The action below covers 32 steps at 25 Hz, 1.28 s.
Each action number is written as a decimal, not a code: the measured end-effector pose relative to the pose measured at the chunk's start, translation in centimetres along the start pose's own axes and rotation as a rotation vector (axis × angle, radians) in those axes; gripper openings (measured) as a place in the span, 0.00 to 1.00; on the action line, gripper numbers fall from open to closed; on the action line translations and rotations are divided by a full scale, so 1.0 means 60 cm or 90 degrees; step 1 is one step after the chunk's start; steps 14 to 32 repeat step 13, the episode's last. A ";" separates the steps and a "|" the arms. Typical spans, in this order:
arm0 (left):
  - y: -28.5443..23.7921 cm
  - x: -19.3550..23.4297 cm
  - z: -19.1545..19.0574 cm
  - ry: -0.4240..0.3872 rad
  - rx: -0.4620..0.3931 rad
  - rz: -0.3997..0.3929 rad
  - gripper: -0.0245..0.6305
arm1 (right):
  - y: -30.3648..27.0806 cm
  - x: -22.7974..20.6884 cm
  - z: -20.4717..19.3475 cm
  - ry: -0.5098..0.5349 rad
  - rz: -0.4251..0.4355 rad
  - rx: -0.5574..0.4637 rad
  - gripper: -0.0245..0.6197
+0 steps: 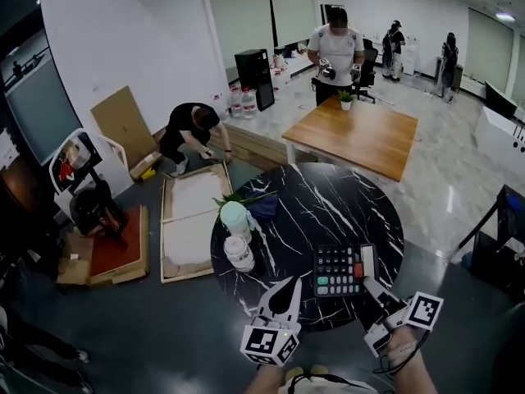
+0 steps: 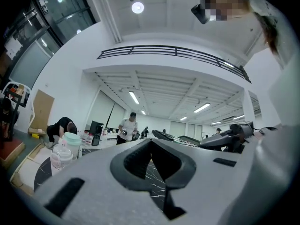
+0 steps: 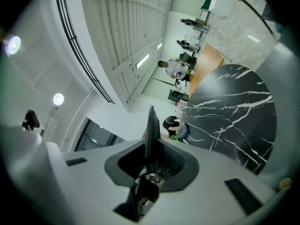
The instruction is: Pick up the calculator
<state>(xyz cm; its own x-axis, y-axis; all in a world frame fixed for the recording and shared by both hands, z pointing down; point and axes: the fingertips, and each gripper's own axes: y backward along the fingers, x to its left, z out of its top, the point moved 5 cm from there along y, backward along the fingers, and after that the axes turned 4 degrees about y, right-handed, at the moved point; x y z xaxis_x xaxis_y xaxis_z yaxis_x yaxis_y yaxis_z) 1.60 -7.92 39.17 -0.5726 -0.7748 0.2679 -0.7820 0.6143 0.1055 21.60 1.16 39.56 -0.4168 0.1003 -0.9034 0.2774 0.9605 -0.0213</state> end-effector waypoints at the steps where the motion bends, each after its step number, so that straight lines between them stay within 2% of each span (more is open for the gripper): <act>1: -0.001 -0.004 0.000 0.000 0.003 -0.005 0.05 | 0.000 0.004 0.002 -0.003 0.005 -0.003 0.14; 6: 0.009 -0.008 -0.007 0.008 0.019 -0.003 0.05 | 0.009 0.003 0.000 -0.015 0.012 -0.005 0.14; 13: 0.025 -0.007 -0.010 0.053 0.018 -0.007 0.05 | 0.022 -0.015 -0.019 -0.041 -0.008 -0.008 0.14; 32: 0.025 -0.007 -0.010 0.053 0.018 -0.007 0.05 | 0.022 -0.015 -0.019 -0.041 -0.008 -0.008 0.14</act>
